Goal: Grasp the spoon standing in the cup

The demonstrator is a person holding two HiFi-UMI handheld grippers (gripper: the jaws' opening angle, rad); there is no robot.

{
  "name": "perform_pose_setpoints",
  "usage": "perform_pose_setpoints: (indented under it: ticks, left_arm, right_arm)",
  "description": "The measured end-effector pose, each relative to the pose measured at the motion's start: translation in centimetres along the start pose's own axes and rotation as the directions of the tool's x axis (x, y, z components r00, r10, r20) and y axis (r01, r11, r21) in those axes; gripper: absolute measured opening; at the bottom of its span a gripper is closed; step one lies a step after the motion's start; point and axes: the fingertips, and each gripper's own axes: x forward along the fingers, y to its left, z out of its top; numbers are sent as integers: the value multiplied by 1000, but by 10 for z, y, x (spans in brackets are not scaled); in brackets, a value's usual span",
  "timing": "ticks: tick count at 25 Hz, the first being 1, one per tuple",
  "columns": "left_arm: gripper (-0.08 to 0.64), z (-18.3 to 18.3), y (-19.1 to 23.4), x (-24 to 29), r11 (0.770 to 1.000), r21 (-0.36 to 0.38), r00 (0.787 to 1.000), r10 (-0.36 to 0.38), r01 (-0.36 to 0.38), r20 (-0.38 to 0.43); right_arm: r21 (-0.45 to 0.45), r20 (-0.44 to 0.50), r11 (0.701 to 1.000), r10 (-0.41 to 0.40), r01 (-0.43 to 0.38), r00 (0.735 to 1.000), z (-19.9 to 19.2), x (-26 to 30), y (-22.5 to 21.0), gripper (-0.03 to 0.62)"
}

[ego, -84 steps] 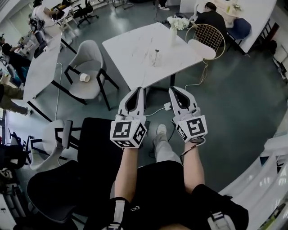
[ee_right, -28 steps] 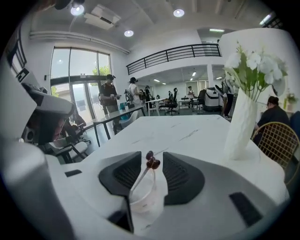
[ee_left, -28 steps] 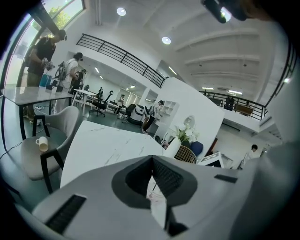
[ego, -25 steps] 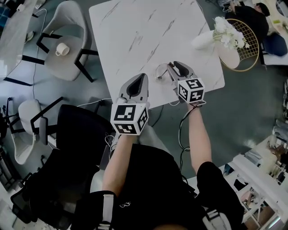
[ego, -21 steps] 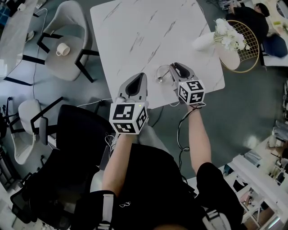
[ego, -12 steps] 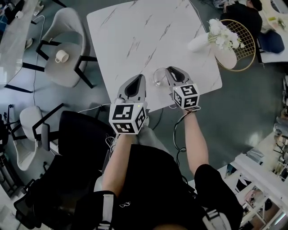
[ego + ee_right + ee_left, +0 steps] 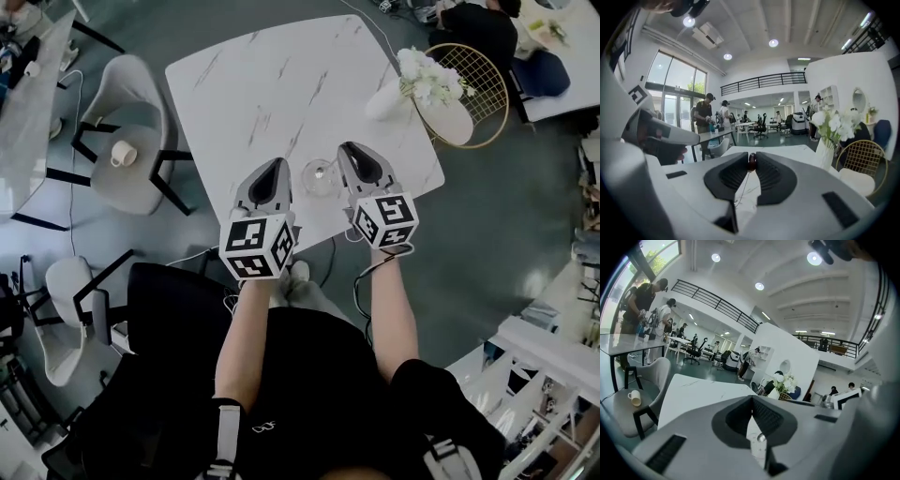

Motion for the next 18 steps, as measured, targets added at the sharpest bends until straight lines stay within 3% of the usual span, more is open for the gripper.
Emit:
perform_pose_setpoints:
  ticks: [5, 10, 14, 18]
  left_arm:
    - [15, 33, -13, 7, 998, 58, 998, -15, 11, 69]
    - [15, 67, -36, -1, 983, 185, 990, -27, 0, 140]
    - [15, 93, -55, -11, 959, 283, 977, -39, -22, 208]
    - [15, 105, -70, -18, 952, 305, 968, -56, -21, 243]
  right_arm:
    - [18, 148, 997, -78, 76, 986, 60, -26, -10, 57]
    - [52, 257, 989, -147, 138, 955, 106, -61, -22, 57]
    - [32, 323, 989, -149, 146, 935, 132, -82, -20, 55]
    - [16, 365, 992, -125, 129, 922, 145, -98, -8, 54]
